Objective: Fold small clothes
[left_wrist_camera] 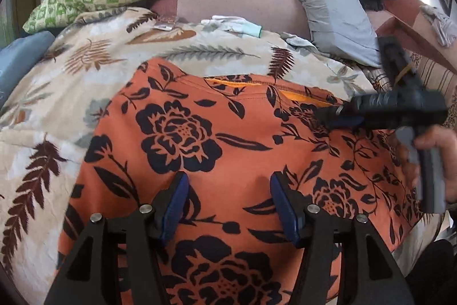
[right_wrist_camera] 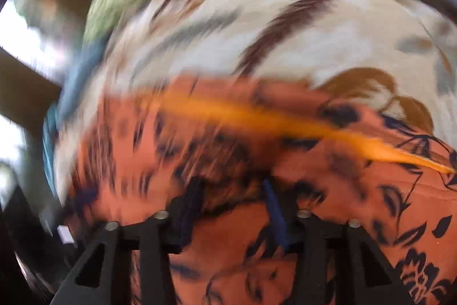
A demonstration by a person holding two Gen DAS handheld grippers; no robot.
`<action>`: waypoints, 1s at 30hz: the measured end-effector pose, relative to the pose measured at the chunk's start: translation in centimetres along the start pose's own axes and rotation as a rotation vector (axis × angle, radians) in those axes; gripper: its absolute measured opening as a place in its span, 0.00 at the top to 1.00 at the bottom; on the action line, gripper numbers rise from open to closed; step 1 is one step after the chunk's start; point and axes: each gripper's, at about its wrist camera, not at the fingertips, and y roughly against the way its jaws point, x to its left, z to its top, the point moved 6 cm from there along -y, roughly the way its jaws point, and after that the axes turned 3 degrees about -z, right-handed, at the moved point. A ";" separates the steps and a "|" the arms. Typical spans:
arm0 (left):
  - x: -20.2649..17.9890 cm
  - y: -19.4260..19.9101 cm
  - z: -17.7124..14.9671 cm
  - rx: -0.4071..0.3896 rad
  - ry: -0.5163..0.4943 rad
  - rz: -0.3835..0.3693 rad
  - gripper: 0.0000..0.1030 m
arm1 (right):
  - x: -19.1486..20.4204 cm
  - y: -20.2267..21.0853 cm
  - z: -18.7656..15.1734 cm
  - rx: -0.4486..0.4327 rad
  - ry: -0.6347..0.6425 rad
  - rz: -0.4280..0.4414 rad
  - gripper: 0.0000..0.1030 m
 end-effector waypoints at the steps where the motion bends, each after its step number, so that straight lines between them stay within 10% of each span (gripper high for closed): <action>1: 0.2 0.1 0.1 -0.001 0.005 0.007 0.42 | -0.5 1.2 0.5 -0.048 -0.056 -0.024 0.51; 9: 0.3 3.0 0.7 -0.023 0.036 0.081 0.41 | -1.2 13.7 -6.5 -0.244 -0.055 -0.119 0.38; 14: -1.5 5.3 -0.2 -0.035 0.011 0.111 0.41 | -3.2 14.4 -13.9 -0.130 -0.195 0.048 0.29; 17: -2.4 6.2 -0.7 -0.025 0.006 0.128 0.41 | -6.9 10.8 -15.6 -0.063 -0.274 -0.025 0.29; 21: -3.4 7.9 -0.9 -0.040 -0.018 0.148 0.41 | -7.3 13.5 -15.6 -0.195 -0.398 0.097 0.29; 30: -5.0 7.5 -2.7 -0.024 -0.004 0.145 0.37 | -10.0 20.0 -23.8 -0.408 -0.501 0.035 0.29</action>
